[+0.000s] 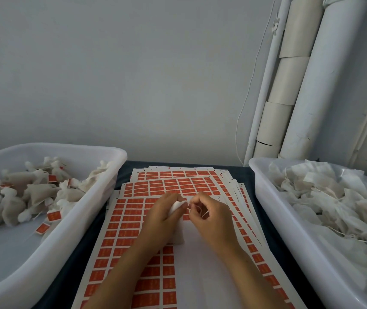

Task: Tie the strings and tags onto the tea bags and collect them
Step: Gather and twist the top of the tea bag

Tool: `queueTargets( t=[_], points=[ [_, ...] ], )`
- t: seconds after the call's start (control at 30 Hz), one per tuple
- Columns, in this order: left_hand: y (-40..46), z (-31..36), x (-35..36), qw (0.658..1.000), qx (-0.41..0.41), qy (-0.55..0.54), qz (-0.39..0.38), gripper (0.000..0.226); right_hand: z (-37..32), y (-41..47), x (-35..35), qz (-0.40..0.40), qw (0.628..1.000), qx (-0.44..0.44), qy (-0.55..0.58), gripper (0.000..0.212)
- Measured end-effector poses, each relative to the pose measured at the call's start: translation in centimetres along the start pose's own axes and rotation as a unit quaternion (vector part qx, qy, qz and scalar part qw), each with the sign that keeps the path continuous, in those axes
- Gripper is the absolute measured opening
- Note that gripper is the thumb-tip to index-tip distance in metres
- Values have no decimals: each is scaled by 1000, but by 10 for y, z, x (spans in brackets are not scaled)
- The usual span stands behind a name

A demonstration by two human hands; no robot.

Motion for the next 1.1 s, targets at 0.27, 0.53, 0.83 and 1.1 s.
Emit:
queueTargets(
  t=[0.27, 0.53, 0.83, 1.1],
  points=[
    [1, 8, 4, 999, 20, -18, -38, 17, 0, 1, 2, -26, 1000, -4, -9, 4],
    [1, 4, -2, 999, 12, -25, 47, 22, -1, 1, 1, 1, 998, 15, -58, 16],
    [2, -3, -6, 990, -43, -119, 53, 33, 17, 3, -10, 50, 993, 111, -16, 29],
    [0, -7, -1, 985, -87, -151, 9, 29, 26, 0, -8, 60, 989, 135, 6, 30]
  ],
)
Point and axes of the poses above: each hand's wrist, its own y-axis towards the middle knuckle, its own x-axis out of the palm, z = x × y, the point moved 6 cm from there along y, towards the middle knuckle, and after that the axes turned 6 degrees about -z, right-handed, at the moved point
